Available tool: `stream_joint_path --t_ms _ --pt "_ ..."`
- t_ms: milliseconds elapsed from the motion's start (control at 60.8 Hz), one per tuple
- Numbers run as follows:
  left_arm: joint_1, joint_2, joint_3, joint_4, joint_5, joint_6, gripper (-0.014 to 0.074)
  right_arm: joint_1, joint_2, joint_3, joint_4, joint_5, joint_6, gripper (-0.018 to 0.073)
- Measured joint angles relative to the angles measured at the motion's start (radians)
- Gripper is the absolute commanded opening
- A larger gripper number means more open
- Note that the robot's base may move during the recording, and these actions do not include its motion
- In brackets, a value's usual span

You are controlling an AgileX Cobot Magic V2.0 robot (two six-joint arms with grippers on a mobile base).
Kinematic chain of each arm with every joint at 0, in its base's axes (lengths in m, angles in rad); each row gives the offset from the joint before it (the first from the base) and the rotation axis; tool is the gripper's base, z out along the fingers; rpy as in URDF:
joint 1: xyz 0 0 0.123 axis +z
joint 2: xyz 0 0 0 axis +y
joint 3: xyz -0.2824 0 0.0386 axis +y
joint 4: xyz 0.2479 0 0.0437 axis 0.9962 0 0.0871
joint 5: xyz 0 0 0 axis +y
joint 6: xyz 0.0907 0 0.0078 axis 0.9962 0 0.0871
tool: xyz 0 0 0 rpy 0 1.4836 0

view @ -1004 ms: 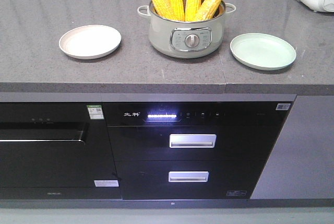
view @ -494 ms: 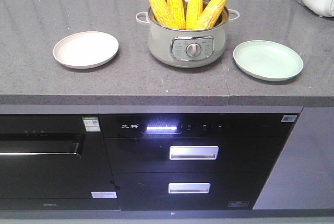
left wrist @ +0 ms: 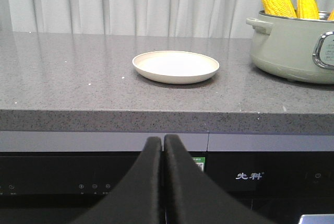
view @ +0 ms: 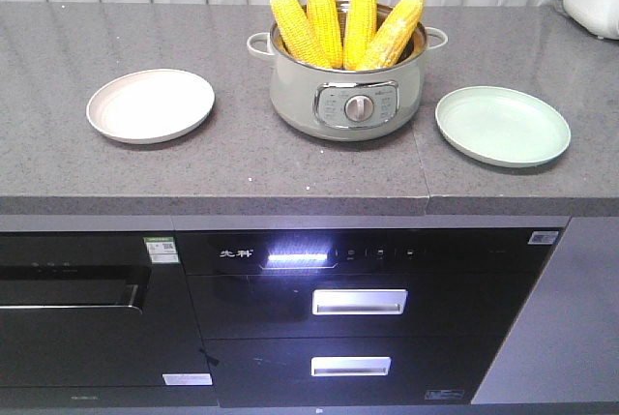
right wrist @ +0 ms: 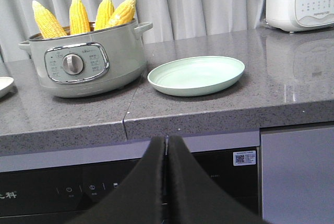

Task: Distribute corn equally
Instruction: 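Drive up close to the counter edge facing the pot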

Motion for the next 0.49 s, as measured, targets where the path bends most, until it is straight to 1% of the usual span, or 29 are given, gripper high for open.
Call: stream_joint_path --t_ms 494 --pt "0.000 0.000 0.000 0.000 0.000 0.000 -0.0006 0.000 0.000 0.000 0.000 0.000 0.000 -0.0002"
